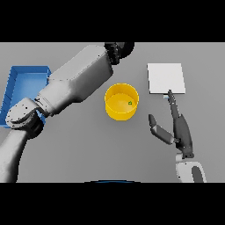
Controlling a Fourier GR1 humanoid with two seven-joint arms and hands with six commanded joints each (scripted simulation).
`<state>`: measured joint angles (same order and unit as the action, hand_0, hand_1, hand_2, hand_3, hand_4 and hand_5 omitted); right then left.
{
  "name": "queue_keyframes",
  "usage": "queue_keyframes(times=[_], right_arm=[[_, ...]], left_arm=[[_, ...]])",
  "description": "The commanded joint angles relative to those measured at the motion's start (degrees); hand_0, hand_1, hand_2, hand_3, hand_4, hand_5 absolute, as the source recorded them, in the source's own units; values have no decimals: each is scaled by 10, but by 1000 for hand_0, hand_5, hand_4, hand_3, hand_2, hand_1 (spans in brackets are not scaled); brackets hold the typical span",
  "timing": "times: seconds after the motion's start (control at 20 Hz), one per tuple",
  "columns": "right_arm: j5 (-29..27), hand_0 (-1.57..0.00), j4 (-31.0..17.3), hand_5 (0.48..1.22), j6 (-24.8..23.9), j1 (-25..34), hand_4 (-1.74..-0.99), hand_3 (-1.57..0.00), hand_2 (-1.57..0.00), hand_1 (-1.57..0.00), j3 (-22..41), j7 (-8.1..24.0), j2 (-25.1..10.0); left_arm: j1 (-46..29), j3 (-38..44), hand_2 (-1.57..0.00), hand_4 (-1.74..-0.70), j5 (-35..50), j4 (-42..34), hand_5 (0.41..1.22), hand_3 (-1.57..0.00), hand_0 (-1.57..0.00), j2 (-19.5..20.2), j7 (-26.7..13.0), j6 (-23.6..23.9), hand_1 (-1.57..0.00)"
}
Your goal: Pick up the red beaker and tilt it to pour out 1 green nut into yellow bowl. Pick up the yellow bowl and place it on the metallic measuring scale.
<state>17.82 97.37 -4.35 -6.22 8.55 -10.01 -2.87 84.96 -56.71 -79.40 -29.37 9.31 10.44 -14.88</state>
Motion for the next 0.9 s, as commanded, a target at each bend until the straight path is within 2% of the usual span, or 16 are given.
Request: queue_keyframes(times=[0.0, 0.05, 0.15, 0.25, 0.35, 0.45, 0.55, 0.6, 0.7, 0.8, 0.85], right_arm=[[0, 1, 1, 681, 1, -1, -1024, 1, 1, 1, 0, 3, -1], [-5, 1, -5, 680, 2, 1, -1028, 1, 1, 1, -4, 9, -1], [-9, 1, -2, 676, 5, 5, -1009, 1, 1, 1, 0, 15, 5], [-7, 1, -7, 681, 5, 6, -996, 1, 1, 1, 0, 3, 1], [-2, 1, -14, 672, 0, 11, -990, 1, 1, 1, 2, 7, 7], [-11, 1, -19, 668, 3, 17, -1004, 1, 1, 1, -1, 10, 8], [-21, 1, -18, 668, 6, 23, -1004, 1, 1, 1, -5, 15, 10], [-27, 1, -20, 666, 7, 22, -1002, 1, 1, 1, -8, 13, 10], [-33, 1, -24, 659, 8, 32, -1012, 1, 1, 1, -9, 14, 12], [-16, 1, -24, 655, 4, 25, -1034, 1, 1, 1, 0, 10, 11], [-14, 1, -23, 654, 6, 25, -1044, 1, 1, 1, 2, 10, 10]], left_arm=[[15, 25, -1571, -1731, 15, 15, 1221, -1263, -1571, 6, -9, 2, -1571], [27, 39, -1571, -1733, 23, 31, 1221, -1023, -1571, 12, -9, 10, -1571], [45, 86, -1571, -1727, 59, 57, 1221, -1220, -1571, 30, 0, 19, -1571], [65, 149, -1571, -1731, 106, 94, 1221, -1346, -1571, 49, -28, 5, -1571], [71, 211, -1571, -1735, 156, 125, 1221, -1427, -1571, 73, -60, 12, -1571], [72, 268, -1571, -1737, 205, 144, 1221, -1444, -1571, 104, -84, 26, -1571], [56, 320, -1571, -1738, 253, 160, 1221, -1454, -1571, 132, -124, 47, -1571], [41, 345, -1571, -1739, 278, 165, 1221, -1453, -1571, 148, -138, 67, -1571], [1, 386, -1571, -1740, 326, 167, 1221, -1435, -1571, 185, -142, 101, -1571], [-34, 418, -1571, -1740, 362, 165, 1221, -1412, -1571, 210, -183, 129, -1571], [-50, 435, -1571, -1740, 383, 155, 1221, -1425, -1571, 218, -191, 139, -1571]])
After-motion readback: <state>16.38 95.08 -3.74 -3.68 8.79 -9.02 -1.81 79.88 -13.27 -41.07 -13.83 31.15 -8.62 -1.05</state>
